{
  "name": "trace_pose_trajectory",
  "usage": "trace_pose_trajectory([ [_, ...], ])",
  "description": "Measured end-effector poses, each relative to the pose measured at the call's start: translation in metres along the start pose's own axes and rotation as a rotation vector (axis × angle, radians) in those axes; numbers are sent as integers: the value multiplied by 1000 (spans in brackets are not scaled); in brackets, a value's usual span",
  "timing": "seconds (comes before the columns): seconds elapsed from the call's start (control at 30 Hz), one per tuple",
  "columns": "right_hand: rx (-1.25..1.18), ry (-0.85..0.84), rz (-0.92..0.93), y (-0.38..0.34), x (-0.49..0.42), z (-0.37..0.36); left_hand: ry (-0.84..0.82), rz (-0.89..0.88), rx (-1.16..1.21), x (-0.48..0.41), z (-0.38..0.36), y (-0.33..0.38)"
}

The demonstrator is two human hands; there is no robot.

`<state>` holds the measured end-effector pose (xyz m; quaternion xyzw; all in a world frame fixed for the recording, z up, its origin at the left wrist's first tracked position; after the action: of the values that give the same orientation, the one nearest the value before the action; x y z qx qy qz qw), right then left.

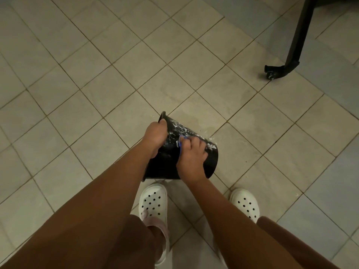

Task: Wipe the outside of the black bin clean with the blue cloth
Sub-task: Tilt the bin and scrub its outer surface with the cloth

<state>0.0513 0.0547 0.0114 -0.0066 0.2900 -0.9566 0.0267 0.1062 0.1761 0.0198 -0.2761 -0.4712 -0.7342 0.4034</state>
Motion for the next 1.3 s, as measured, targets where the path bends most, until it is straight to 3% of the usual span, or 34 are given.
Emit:
trace_pose_trajectory([
  [0.07,-2,-65,-19,9,-9,4,-25,8,42,5,-1,2],
  [0.2,-24,-48,-274,27,1,8,-33,-18,45,4,-6,3],
  [0.33,-20,6,-93,-4,16,-1,-20,13,23,4,-1,0],
  [0.43,16,-83,11,-4,-6,0,-35,1,12,4,-2,1],
  [0.63,29,-71,-309,26,5,5,-12,3,26,7,-2,3],
  [0.83,4,-51,6,-14,-7,2,-56,3,1,4,-8,2],
  [0.9,-7,-86,-21,1,-18,3,-62,9,29,5,-8,1],
  [1.0,-11,-91,-222,33,-16,7,-81,18,44,2,-12,2],
  [1.07,-15,-44,-235,29,-3,8,-95,43,60,0,-13,1],
  [1.17,-90,36,-28,0,10,4,-122,135,117,-5,-12,-6],
  [1.23,-103,0,123,-13,4,5,-147,164,116,-5,-10,-9],
  [1.3,-112,-38,160,-9,-11,6,-153,176,148,-6,-8,-11],
])
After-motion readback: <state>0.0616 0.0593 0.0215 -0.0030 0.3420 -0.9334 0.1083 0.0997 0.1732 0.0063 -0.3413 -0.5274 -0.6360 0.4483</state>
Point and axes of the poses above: each hand's wrist, its own x-axis away from the middle knuckle, its own z-axis out of the back of the hand, y = z × x, the point moved 7 cm from there along -x, towards the middle knuckle, and after that the axes turned 8 degrees about z, right-handed, at the moved point
